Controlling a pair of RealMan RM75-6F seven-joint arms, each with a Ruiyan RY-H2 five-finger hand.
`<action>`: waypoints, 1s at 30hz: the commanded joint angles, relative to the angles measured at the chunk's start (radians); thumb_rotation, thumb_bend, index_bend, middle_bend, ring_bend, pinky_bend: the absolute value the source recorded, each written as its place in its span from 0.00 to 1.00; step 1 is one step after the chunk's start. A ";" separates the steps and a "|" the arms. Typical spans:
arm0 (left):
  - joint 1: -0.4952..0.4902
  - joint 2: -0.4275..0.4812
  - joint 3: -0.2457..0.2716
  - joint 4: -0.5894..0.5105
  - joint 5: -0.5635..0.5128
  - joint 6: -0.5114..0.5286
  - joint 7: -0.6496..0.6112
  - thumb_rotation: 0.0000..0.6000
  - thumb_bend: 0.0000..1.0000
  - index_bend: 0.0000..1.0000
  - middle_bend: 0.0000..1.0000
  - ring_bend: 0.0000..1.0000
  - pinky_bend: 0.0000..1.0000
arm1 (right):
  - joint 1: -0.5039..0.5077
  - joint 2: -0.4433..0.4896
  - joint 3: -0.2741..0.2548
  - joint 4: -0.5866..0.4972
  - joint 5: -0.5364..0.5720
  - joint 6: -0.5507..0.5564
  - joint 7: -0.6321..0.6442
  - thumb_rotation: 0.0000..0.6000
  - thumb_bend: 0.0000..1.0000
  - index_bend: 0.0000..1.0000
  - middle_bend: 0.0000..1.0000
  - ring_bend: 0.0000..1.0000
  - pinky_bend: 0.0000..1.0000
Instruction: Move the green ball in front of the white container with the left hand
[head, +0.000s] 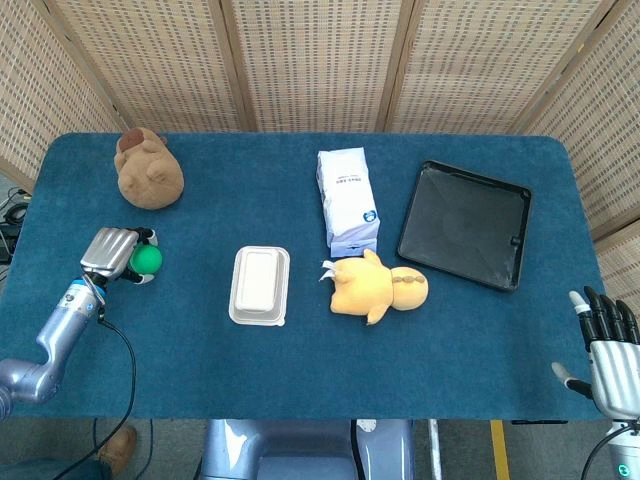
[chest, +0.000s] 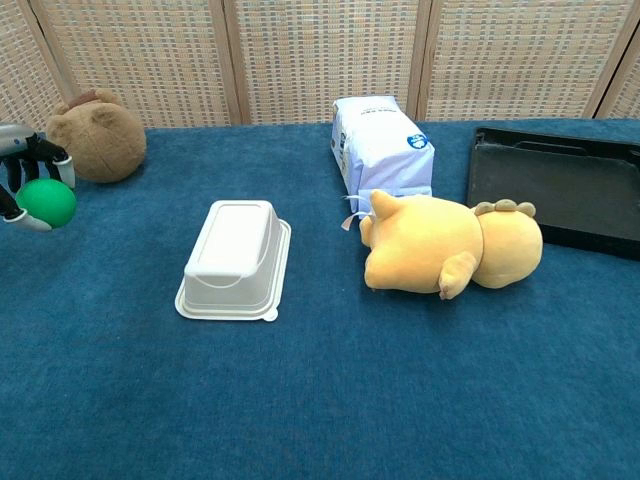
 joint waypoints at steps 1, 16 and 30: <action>0.031 0.104 0.012 -0.198 0.115 0.150 -0.036 1.00 0.18 0.43 0.51 0.48 0.45 | -0.001 0.002 -0.001 -0.002 -0.003 0.003 0.003 1.00 0.00 0.00 0.00 0.00 0.00; 0.011 0.105 0.158 -0.522 0.371 0.181 0.157 1.00 0.18 0.43 0.51 0.48 0.45 | -0.005 0.013 0.000 -0.006 0.000 0.008 0.024 1.00 0.00 0.01 0.00 0.00 0.00; -0.012 -0.054 0.139 -0.464 0.228 0.057 0.368 1.00 0.18 0.43 0.51 0.48 0.45 | -0.007 0.020 0.000 -0.008 0.000 0.011 0.036 1.00 0.00 0.02 0.00 0.00 0.00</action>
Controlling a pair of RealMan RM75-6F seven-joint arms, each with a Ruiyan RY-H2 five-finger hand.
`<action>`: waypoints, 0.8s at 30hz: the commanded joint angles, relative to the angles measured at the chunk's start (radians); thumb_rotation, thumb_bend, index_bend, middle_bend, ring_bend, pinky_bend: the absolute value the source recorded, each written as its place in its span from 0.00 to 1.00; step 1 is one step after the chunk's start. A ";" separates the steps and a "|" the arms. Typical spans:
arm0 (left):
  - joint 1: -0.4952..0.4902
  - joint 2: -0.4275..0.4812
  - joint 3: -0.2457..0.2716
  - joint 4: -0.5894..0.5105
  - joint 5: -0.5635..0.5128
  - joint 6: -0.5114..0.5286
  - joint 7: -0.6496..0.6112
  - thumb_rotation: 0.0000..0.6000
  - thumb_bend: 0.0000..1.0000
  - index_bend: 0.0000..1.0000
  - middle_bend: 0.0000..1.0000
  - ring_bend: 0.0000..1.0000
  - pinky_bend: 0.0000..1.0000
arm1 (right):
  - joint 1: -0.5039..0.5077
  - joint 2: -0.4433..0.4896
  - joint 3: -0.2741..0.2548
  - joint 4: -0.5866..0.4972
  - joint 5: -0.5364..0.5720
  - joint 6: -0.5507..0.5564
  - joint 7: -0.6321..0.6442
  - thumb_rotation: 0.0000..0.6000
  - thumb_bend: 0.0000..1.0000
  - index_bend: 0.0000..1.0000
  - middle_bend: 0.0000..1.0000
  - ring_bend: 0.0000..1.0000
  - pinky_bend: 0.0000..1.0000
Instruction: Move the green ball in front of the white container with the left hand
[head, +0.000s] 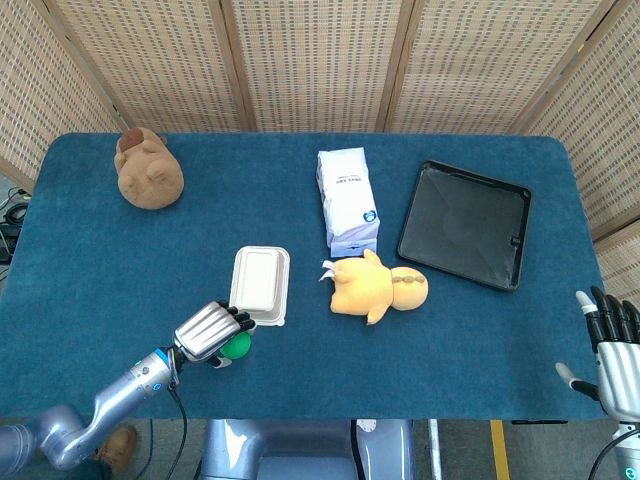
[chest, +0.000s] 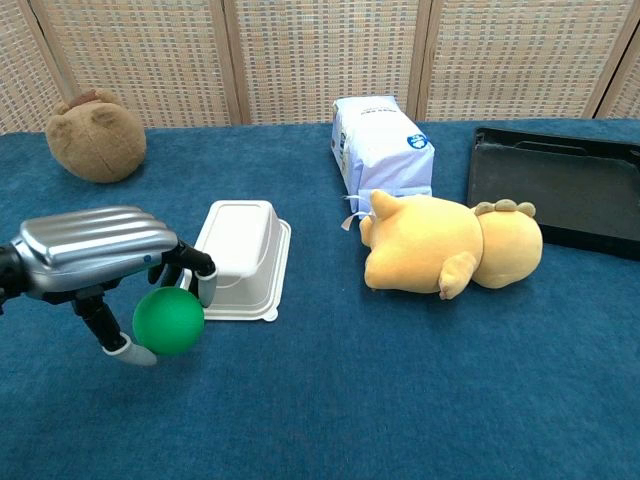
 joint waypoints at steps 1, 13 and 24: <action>-0.004 -0.032 -0.007 0.014 -0.029 -0.013 0.019 1.00 0.18 0.43 0.51 0.48 0.45 | 0.000 0.001 0.001 0.001 0.002 -0.001 0.001 1.00 0.00 0.02 0.00 0.00 0.00; -0.025 -0.097 -0.024 0.025 -0.106 -0.046 0.080 1.00 0.17 0.40 0.49 0.46 0.43 | 0.000 0.007 0.001 -0.001 0.004 -0.001 0.011 1.00 0.00 0.02 0.00 0.00 0.00; -0.037 -0.104 -0.014 0.027 -0.132 -0.059 0.125 1.00 0.12 0.29 0.36 0.35 0.40 | -0.004 0.014 0.002 -0.004 0.003 0.006 0.026 1.00 0.00 0.02 0.00 0.00 0.00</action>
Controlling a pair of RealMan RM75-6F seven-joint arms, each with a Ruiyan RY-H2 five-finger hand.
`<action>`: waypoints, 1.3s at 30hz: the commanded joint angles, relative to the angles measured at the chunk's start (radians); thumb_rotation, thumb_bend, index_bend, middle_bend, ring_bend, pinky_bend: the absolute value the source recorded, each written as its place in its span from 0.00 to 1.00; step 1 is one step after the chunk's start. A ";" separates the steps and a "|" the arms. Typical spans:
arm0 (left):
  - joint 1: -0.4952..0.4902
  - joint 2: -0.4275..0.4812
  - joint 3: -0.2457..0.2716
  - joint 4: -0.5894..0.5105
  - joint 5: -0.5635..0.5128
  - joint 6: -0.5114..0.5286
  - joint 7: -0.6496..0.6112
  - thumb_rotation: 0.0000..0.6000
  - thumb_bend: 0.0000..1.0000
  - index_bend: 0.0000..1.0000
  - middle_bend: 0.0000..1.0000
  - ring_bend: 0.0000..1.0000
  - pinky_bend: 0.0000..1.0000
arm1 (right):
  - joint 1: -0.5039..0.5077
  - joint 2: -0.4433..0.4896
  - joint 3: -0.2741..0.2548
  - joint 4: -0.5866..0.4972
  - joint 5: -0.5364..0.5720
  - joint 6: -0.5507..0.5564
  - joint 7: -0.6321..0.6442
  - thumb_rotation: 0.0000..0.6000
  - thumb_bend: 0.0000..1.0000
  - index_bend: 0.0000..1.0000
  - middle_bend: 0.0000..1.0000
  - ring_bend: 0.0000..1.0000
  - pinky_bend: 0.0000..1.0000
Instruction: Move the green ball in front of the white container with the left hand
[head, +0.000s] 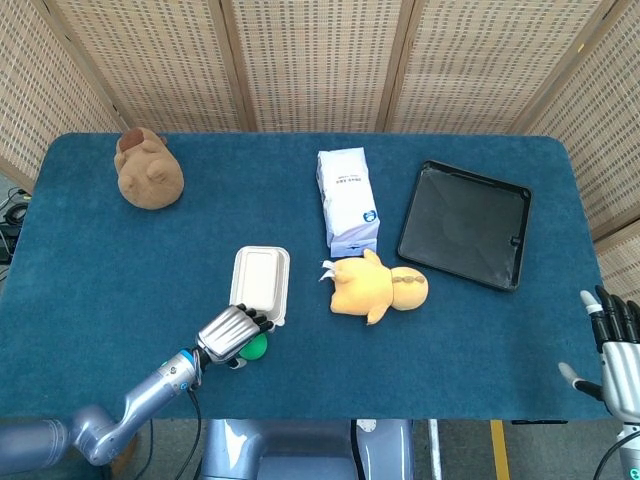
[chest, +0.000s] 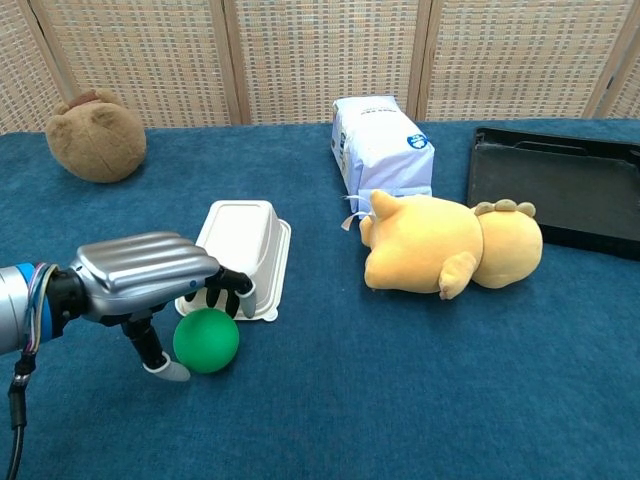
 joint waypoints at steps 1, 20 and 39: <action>-0.003 0.005 0.002 -0.004 -0.003 -0.001 0.005 1.00 0.12 0.28 0.35 0.35 0.40 | -0.001 0.002 0.001 0.000 0.001 0.001 0.004 1.00 0.00 0.02 0.00 0.00 0.00; 0.044 0.260 0.019 -0.166 0.126 0.194 -0.131 1.00 0.09 0.22 0.29 0.28 0.30 | -0.006 0.016 0.002 -0.006 0.000 0.010 0.026 1.00 0.00 0.03 0.00 0.00 0.00; 0.474 0.495 0.083 -0.162 -0.091 0.632 -0.409 1.00 0.04 0.00 0.00 0.00 0.00 | -0.010 0.015 -0.005 0.008 -0.036 0.029 0.039 1.00 0.00 0.02 0.00 0.00 0.00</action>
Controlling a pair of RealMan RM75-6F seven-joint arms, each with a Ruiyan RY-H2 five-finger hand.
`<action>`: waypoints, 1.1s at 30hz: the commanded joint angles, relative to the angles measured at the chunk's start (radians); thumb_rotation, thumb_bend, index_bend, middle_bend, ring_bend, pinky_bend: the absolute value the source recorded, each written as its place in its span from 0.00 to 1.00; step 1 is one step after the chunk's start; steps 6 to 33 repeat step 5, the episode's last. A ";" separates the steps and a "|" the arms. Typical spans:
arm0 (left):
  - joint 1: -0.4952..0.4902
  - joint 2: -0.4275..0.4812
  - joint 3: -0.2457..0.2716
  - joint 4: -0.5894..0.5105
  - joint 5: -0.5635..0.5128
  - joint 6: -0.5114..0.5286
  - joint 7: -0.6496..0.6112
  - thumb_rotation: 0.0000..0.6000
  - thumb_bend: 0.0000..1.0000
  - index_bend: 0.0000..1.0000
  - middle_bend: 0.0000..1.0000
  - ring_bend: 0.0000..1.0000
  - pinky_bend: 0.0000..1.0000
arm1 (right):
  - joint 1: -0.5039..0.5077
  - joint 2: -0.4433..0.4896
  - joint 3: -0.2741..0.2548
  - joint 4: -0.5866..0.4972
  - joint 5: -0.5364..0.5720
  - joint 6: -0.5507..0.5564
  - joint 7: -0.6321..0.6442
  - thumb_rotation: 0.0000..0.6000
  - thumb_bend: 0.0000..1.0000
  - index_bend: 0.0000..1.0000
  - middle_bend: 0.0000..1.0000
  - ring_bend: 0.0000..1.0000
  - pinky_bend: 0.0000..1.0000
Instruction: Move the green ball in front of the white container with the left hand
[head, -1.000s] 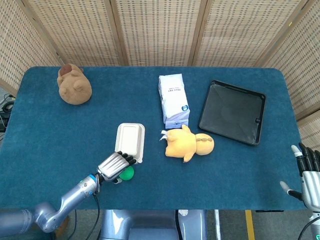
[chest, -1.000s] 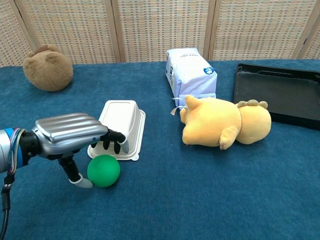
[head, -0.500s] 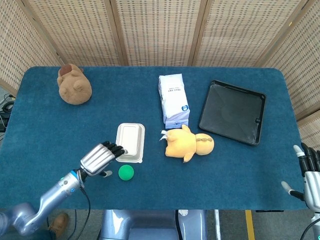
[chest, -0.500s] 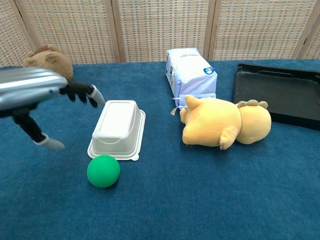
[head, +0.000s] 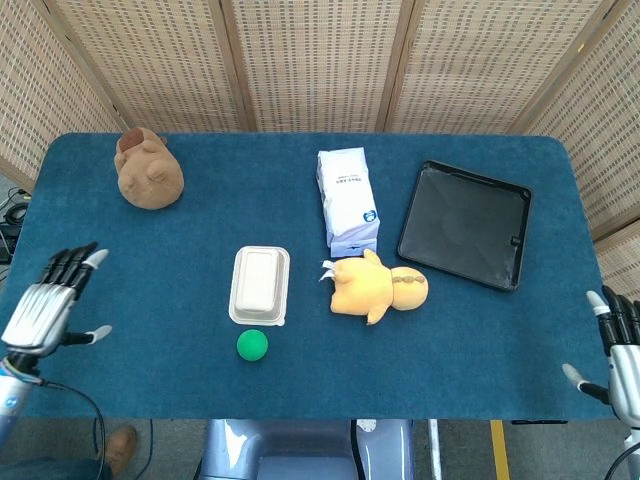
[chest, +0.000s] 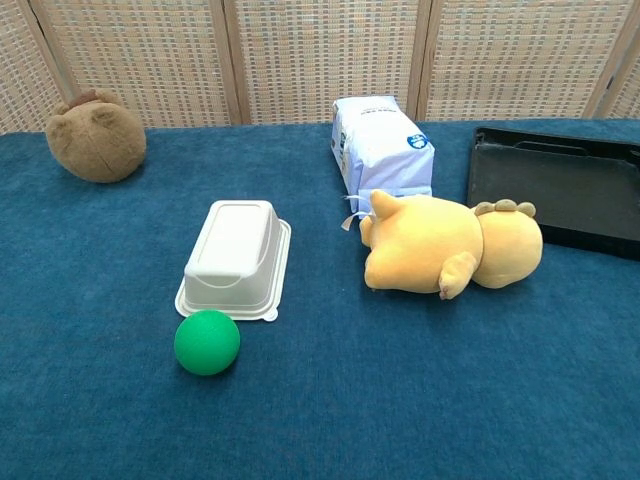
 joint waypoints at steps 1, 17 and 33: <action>0.091 -0.030 0.032 0.057 -0.028 0.082 -0.019 1.00 0.04 0.00 0.00 0.00 0.00 | 0.003 -0.006 -0.001 0.009 -0.003 -0.003 -0.004 1.00 0.00 0.02 0.00 0.00 0.00; 0.110 -0.042 0.024 0.074 -0.008 0.108 -0.012 1.00 0.04 0.00 0.00 0.00 0.00 | 0.003 -0.011 -0.004 0.014 -0.014 0.001 -0.011 1.00 0.00 0.02 0.00 0.00 0.00; 0.110 -0.042 0.024 0.074 -0.008 0.108 -0.012 1.00 0.04 0.00 0.00 0.00 0.00 | 0.003 -0.011 -0.004 0.014 -0.014 0.001 -0.011 1.00 0.00 0.02 0.00 0.00 0.00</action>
